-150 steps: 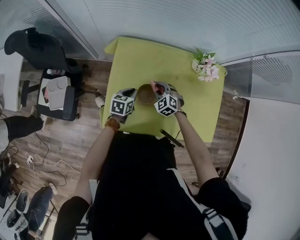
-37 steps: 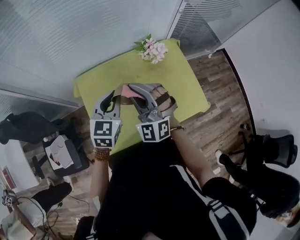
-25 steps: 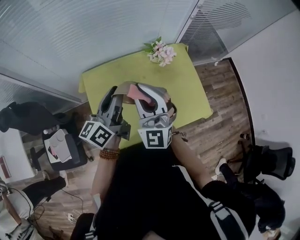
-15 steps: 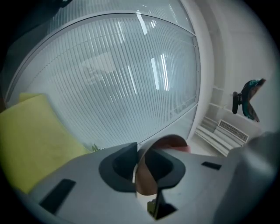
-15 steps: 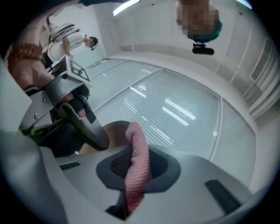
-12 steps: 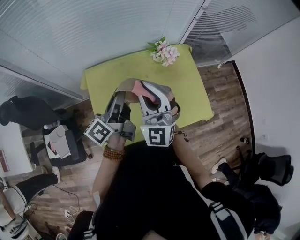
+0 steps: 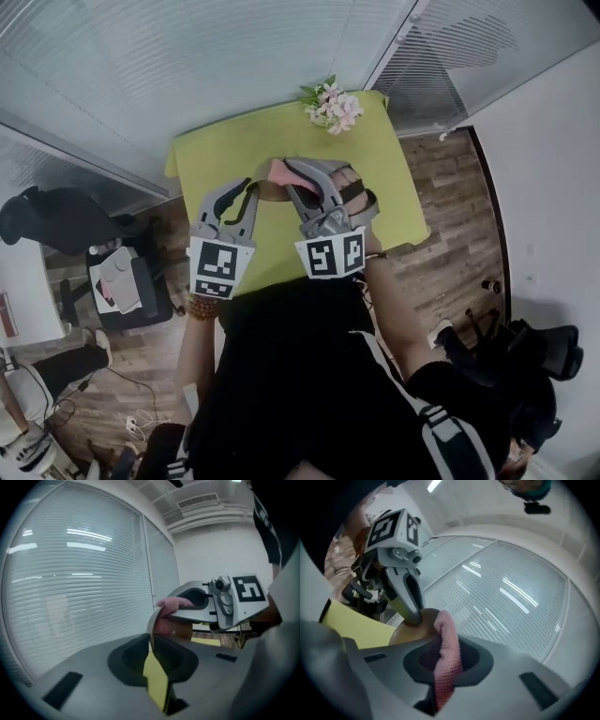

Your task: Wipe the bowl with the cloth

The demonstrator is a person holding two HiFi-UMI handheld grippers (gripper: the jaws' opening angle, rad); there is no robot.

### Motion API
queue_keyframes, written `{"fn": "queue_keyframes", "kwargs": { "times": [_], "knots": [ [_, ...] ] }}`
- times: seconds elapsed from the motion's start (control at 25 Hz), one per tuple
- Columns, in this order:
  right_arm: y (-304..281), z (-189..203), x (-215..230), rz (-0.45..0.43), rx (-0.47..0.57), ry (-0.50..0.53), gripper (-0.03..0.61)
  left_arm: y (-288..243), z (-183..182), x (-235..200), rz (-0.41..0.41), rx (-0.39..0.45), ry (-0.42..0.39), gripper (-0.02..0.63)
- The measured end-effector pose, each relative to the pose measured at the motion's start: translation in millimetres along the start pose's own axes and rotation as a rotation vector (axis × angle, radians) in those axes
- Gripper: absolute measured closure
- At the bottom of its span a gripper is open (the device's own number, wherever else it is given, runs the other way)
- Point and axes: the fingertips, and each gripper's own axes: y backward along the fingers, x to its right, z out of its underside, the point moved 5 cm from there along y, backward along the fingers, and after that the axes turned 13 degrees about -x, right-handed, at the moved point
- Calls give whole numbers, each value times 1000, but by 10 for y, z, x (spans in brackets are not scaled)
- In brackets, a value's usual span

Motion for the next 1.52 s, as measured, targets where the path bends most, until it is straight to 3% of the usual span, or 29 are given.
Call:
{"fn": "queue_keyframes", "kwargs": {
  "times": [0.08, 0.2, 0.32, 0.52, 0.6, 0.64, 0.72, 0.8, 0.84, 0.92, 1.0, 1.08, 1.2, 1.28, 1.36, 1.44, 1.52],
  "knots": [
    [-3, -98, -54, -4, 11, 89, 554, -38, -24, -6, -53, -23, 11, 575],
    [15, -190, -72, 13, 34, 135, 551, -43, -26, -72, -52, 11, 135, 588],
    [69, -240, 12, 48, 74, 69, 551, -4, -49, -118, 22, 102, 290, 594],
    [142, -352, 152, 134, 145, -52, 537, 49, -95, -196, 195, 282, 624, 585],
    [157, -364, 167, 143, 163, -76, 535, 70, -90, -215, 238, 325, 699, 580],
    [160, -359, 161, 141, 168, -81, 534, 80, -84, -218, 230, 329, 695, 578],
    [136, -318, 133, 113, 160, -97, 535, 92, -75, -200, 138, 277, 567, 580],
    [46, -223, 99, 49, 128, -138, 532, 53, -61, -164, 26, 156, 378, 598],
    [-15, -165, 83, 18, 107, -151, 529, 6, -45, -157, 10, 98, 331, 599],
    [-115, -83, 28, -7, 70, -116, 494, -115, 39, -168, 54, 19, 360, 598],
    [-172, -75, -60, -14, 56, -44, 417, -225, 181, -191, 117, -32, 460, 598],
    [-200, -97, -135, -32, 66, 4, 383, -293, 308, -208, 163, -61, 563, 598],
    [-193, -107, -229, -74, 113, 55, 393, -341, 409, -202, 190, -87, 635, 599],
    [-206, -72, -275, -117, 132, 18, 457, -366, 473, -198, 191, -108, 641, 598],
    [-301, 50, -367, -241, 108, -126, 483, -439, 624, -190, 187, -155, 637, 598],
    [-510, 279, -652, -457, 41, -277, 477, -601, 936, -165, 182, -247, 636, 598],
    [-751, 571, -1090, -626, -41, -316, 437, -846, 1366, -96, 198, -363, 656, 598]
  ]
}}
